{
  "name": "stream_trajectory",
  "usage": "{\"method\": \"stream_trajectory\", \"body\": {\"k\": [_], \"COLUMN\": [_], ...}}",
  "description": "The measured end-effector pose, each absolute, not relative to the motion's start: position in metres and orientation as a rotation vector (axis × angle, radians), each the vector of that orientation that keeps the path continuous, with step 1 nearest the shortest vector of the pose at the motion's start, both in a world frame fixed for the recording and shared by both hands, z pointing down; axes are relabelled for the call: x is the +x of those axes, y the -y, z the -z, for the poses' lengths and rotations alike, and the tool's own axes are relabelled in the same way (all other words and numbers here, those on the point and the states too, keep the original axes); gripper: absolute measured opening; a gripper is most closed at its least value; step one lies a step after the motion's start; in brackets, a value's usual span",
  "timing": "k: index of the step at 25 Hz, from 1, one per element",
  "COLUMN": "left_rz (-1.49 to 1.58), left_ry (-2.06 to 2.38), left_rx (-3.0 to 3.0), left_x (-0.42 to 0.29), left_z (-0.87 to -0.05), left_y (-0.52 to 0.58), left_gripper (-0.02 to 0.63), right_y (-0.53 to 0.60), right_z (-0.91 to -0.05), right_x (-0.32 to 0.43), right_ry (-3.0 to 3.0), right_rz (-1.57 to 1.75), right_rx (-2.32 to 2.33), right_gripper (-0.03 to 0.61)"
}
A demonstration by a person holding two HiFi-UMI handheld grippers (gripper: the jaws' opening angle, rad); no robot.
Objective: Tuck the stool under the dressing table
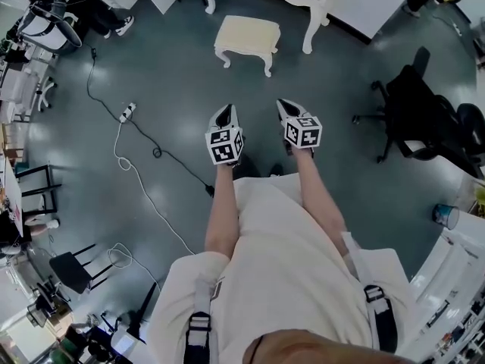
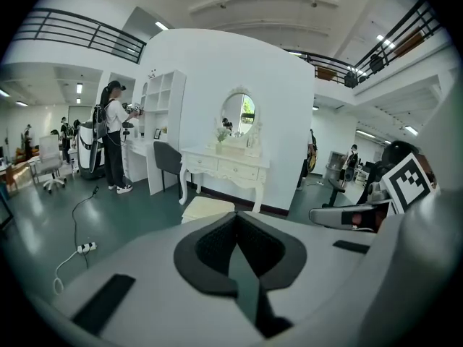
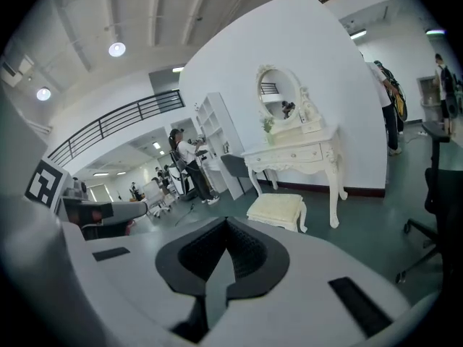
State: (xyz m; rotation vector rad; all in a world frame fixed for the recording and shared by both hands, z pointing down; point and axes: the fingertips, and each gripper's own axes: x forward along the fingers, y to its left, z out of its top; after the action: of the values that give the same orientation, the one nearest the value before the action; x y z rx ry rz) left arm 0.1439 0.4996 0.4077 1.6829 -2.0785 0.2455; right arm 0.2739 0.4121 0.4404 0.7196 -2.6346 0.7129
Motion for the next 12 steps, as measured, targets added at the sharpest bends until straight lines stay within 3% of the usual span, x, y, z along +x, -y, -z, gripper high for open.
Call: {"method": "stream_trajectory", "body": {"k": [5, 12], "left_rz": [-0.538, -0.366], "left_ry": [2.133, 2.107], "left_rx": [1.784, 1.83], "left_x": [0.155, 0.109], "left_z": [-0.4, -0.37], "left_y": [-0.473, -0.449], "left_gripper": [0.015, 0.015], "right_y": [-0.384, -0.359], "right_z": [-0.439, -0.421], "right_x": [0.286, 0.246], "right_ry": [2.658, 2.644], "right_rz": [-0.766, -0.745], "right_rx": [0.716, 0.77], "right_gripper": [0.043, 0.044]}}
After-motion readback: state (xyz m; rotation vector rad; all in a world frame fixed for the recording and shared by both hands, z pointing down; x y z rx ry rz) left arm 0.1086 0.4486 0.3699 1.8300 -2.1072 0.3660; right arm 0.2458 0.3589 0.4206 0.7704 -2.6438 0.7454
